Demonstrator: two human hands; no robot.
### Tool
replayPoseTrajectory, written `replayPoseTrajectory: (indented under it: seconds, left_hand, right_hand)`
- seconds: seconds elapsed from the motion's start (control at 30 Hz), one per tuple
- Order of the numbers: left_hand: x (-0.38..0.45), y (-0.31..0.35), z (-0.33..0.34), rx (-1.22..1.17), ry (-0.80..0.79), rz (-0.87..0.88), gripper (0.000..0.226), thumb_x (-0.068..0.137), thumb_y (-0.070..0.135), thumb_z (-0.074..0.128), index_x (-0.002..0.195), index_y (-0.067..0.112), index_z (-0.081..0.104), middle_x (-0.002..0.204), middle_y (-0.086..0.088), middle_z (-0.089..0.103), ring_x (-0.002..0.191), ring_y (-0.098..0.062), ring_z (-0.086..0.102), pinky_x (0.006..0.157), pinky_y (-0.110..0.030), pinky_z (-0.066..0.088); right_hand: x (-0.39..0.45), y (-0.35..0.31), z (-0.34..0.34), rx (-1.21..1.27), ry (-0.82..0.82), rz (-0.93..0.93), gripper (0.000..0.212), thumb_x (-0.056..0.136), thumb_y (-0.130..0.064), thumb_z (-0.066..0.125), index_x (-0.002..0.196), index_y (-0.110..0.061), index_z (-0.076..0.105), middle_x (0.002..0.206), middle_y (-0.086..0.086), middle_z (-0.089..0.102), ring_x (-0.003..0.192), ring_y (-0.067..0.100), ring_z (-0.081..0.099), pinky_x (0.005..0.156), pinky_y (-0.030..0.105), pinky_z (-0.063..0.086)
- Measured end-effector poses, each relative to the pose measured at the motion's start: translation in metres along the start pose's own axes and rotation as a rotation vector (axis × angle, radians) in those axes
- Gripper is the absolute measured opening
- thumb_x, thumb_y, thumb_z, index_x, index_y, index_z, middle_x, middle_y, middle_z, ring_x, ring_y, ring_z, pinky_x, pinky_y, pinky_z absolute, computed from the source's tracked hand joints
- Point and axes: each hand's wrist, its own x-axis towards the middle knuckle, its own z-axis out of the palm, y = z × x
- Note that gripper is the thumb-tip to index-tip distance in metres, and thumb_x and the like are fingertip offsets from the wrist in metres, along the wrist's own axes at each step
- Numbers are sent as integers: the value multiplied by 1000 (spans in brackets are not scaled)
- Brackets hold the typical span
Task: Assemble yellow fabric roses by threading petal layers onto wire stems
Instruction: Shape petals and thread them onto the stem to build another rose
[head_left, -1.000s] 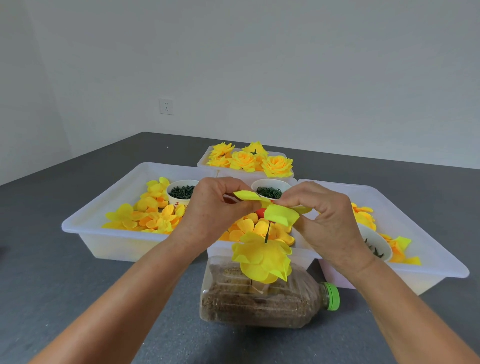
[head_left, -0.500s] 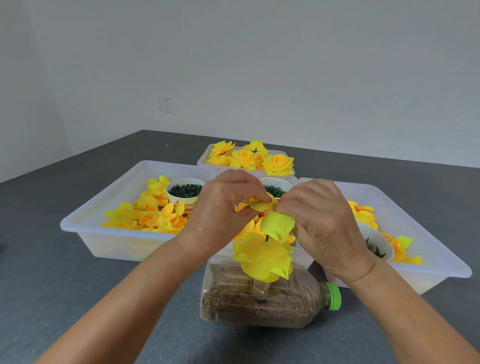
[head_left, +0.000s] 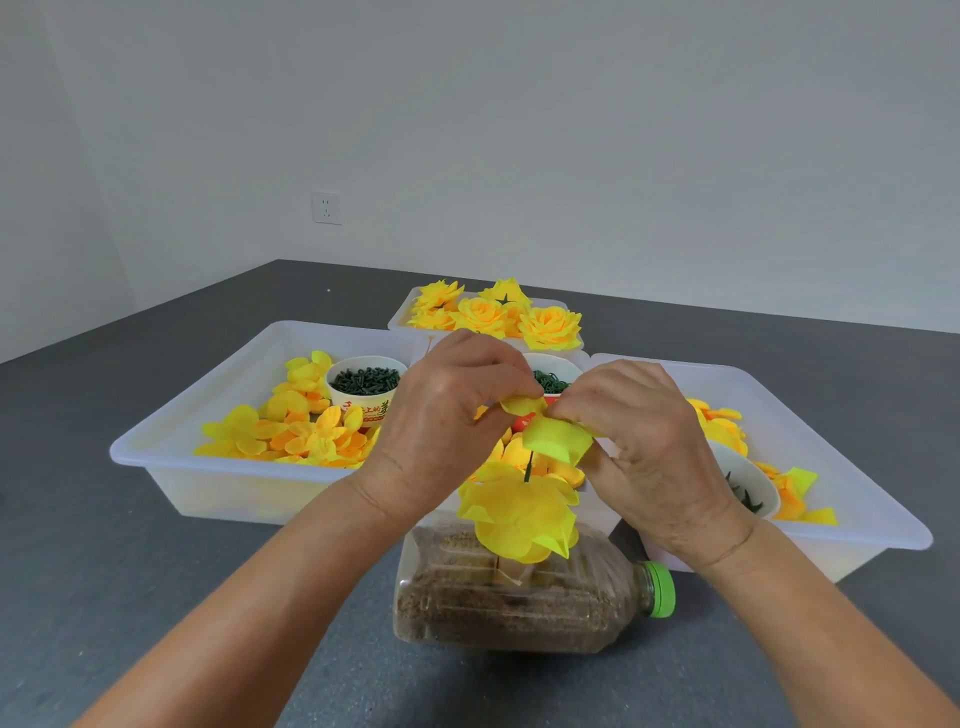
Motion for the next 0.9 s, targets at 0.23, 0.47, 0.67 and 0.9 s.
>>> replayPoseTrajectory:
  seconds: [0.23, 0.47, 0.67, 0.9]
  left_hand:
    - [-10, -2, 3, 57, 1, -6, 12, 64, -3, 75, 75, 3, 73, 77, -6, 69, 74, -26, 63, 60, -36, 53]
    - [-9, -1, 10, 127, 52, 1, 18, 60, -9, 73, 74, 2, 72, 75, -8, 68, 71, -27, 61, 63, -31, 46]
    - [-5, 4, 9, -62, -8, -121, 11, 76, 6, 70, 86, 5, 75, 82, -8, 69, 78, -26, 61, 69, -34, 48]
    - [1, 3, 6, -613, -91, -644, 10, 81, 3, 67, 91, 4, 71, 95, -14, 71, 89, -29, 66, 79, -38, 53]
  right_hand:
    - [-1, -2, 0, -39, 43, -11, 18, 66, 4, 76, 79, -8, 71, 76, 5, 67, 75, 29, 63, 71, 42, 47]
    - [-2, -4, 2, -122, 173, 30, 8, 74, 3, 70, 75, -5, 71, 76, 8, 67, 73, 31, 63, 71, 39, 45]
    - [3, -9, 1, 365, 50, 347, 8, 74, -13, 71, 75, -21, 68, 71, -5, 63, 72, 13, 58, 67, 24, 44]
    - [9, -7, -2, 862, -72, 754, 27, 76, -10, 73, 66, -35, 74, 62, -7, 67, 59, 8, 55, 57, 19, 46]
